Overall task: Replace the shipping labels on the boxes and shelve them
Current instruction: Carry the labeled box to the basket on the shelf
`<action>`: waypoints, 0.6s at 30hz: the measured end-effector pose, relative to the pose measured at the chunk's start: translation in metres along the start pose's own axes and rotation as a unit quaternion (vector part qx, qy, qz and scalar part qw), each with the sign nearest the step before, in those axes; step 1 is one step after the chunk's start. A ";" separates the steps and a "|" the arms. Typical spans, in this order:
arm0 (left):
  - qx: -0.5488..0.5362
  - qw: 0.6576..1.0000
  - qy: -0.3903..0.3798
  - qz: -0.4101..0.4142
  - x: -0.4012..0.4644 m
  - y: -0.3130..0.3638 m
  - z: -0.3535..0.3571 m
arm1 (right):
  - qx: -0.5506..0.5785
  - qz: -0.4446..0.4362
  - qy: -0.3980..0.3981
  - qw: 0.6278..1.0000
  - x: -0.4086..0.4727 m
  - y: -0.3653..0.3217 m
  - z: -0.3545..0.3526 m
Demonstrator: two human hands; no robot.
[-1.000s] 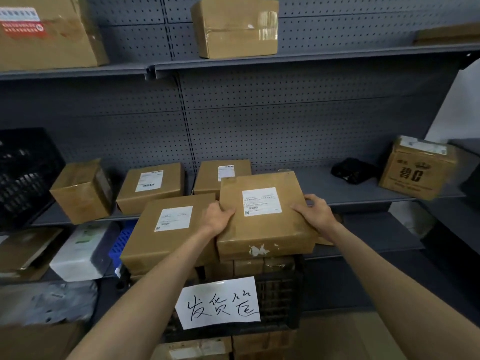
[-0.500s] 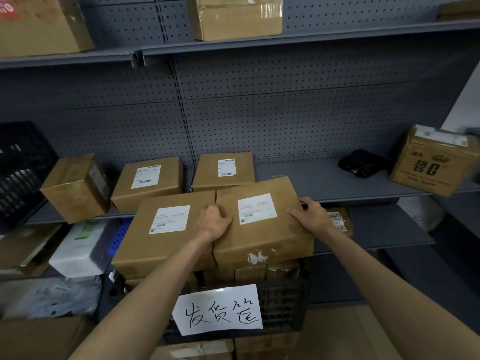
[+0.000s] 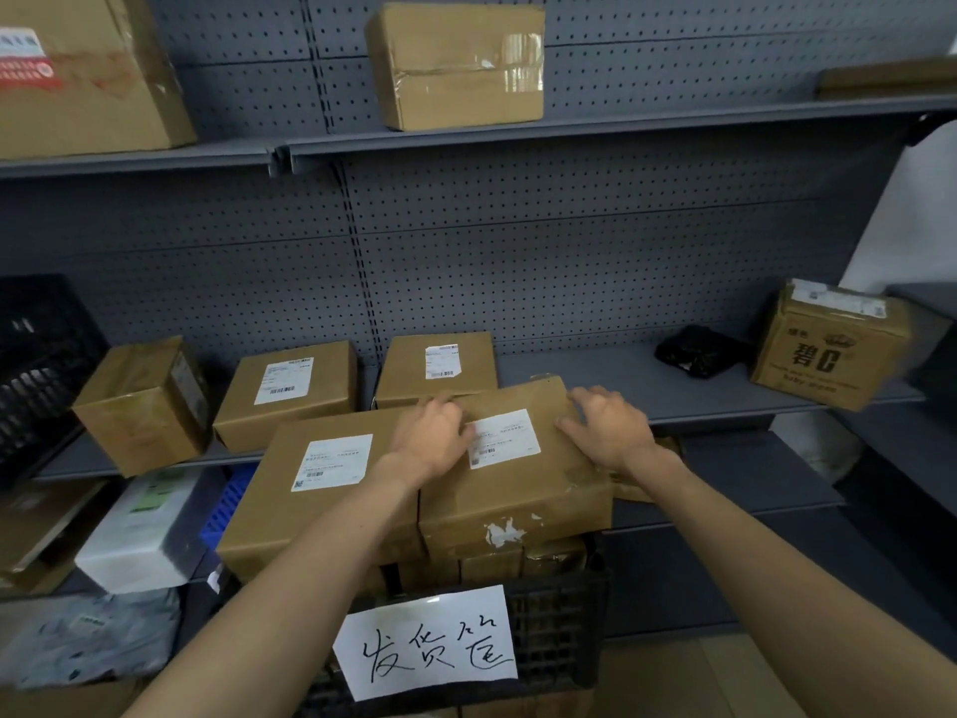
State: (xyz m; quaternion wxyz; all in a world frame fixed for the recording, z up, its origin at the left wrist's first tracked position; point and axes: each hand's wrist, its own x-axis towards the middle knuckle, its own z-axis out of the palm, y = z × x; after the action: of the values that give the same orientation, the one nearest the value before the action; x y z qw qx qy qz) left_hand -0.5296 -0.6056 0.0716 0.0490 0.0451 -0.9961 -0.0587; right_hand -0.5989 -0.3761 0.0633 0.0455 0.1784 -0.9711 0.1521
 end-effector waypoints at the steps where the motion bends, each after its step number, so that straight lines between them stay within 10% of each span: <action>1: 0.014 1.000 0.006 0.024 0.002 0.008 -0.005 | -0.027 -0.018 0.006 0.999 -0.002 -0.003 -0.008; 18: -0.015 0.918 0.007 0.395 -0.061 0.240 0.005 | -0.156 0.275 0.067 0.946 -0.256 0.093 -0.093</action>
State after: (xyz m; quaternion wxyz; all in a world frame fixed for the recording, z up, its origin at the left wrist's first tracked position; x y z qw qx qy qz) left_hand -0.4897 -0.3623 0.0900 0.0756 -0.3527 -0.9314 -0.0487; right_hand -0.3907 -0.1795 0.0894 0.0940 -0.1153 -0.9887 0.0171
